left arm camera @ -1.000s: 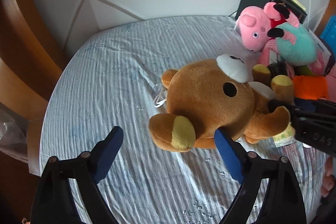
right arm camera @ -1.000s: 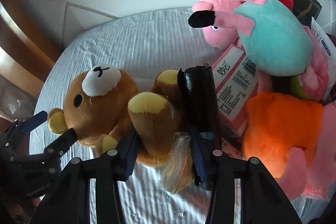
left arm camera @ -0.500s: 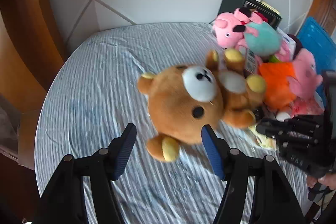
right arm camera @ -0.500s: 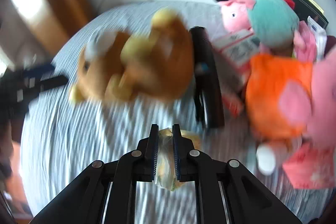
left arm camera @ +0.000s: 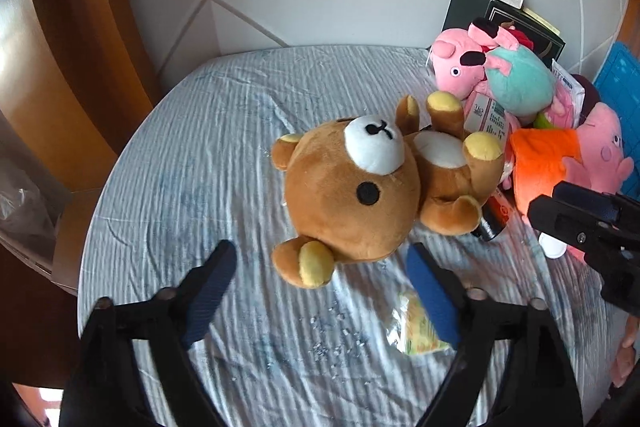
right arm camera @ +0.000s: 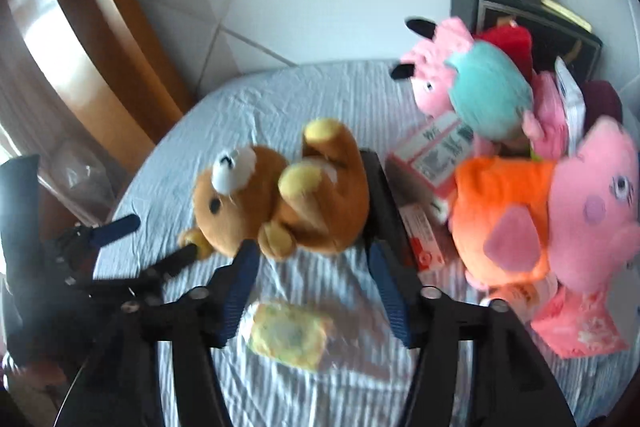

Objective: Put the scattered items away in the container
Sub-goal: 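Grasp the brown teddy bear's leg with the right tool while the left tool grasps its head, then lift the teddy bear with both tools and carry it over the blue box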

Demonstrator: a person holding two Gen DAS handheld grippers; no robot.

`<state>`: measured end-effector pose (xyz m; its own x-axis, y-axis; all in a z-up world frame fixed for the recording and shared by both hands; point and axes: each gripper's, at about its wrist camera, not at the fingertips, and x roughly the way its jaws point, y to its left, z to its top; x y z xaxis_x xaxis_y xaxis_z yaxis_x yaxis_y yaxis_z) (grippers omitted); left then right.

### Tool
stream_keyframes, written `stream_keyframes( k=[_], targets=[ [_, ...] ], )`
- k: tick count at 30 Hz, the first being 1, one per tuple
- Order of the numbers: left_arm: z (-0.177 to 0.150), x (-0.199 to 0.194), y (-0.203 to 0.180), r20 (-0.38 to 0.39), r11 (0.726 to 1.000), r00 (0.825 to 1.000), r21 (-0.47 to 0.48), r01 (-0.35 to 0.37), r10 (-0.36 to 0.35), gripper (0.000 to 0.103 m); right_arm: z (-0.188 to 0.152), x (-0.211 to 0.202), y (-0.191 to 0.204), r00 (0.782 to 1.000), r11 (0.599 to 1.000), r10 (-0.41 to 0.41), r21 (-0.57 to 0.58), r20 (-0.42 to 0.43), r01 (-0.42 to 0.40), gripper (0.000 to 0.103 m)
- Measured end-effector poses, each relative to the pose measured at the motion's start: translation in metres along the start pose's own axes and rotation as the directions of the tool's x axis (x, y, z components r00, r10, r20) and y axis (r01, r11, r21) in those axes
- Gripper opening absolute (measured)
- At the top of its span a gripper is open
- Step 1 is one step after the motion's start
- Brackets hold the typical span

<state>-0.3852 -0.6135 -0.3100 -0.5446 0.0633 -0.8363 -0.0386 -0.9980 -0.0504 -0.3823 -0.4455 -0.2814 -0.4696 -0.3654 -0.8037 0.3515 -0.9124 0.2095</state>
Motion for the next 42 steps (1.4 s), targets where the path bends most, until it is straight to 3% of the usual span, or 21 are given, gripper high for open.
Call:
stream_keyframes(
  k=[7, 11, 13, 17, 22, 29, 36, 42],
  targets=[
    [0.004, 0.041, -0.010, -0.045, 0.999, 0.998, -0.018, -0.038, 0.037, 0.096, 0.019, 0.045, -0.011, 0.998, 0.998, 0.004, 0.055, -0.059, -0.001, 0.063],
    [0.008, 0.069, -0.006, -0.068, 0.997, 0.997, -0.069, 0.028, -0.032, 0.098, 0.025, 0.082, -0.014, 0.995, 0.998, 0.000, 0.059, -0.102, 0.006, 0.063],
    [0.010, 0.079, -0.012, -0.064, 0.998, 0.997, -0.049, 0.029, -0.032, 0.100, 0.024, 0.098, -0.021, 0.994, 0.994, 0.036, 0.104, -0.103, -0.026, 0.065],
    [0.011, 0.093, -0.017, -0.035, 1.000, 0.999, -0.011, 0.017, -0.017, 0.097, 0.024, 0.102, -0.023, 0.994, 0.995, 0.053, 0.087, -0.094, -0.045, 0.062],
    [0.008, 0.079, -0.023, 0.019, 1.000, 1.000, 0.006, -0.007, 0.006, 0.092, 0.021, 0.087, -0.015, 0.999, 0.999, 0.026, 0.026, -0.043, -0.025, 0.054],
    [0.000, 0.004, -0.029, 0.148, 0.999, 0.988, 0.005, -0.048, 0.047, 0.091, 0.008, 0.014, 0.007, 0.994, 0.997, 0.061, -0.042, 0.096, -0.057, 0.053],
    [-0.020, -0.104, -0.060, 0.261, 0.996, 0.961, 0.009, -0.092, 0.087, 0.092, -0.021, -0.100, 0.014, 0.969, 0.995, 0.094, -0.058, 0.228, -0.083, 0.053],
    [-0.048, -0.183, -0.108, 0.333, 0.996, 0.938, -0.025, -0.088, 0.092, 0.092, -0.049, -0.191, 0.010, 0.942, 0.992, 0.078, -0.115, 0.325, -0.043, 0.053]
  ],
)
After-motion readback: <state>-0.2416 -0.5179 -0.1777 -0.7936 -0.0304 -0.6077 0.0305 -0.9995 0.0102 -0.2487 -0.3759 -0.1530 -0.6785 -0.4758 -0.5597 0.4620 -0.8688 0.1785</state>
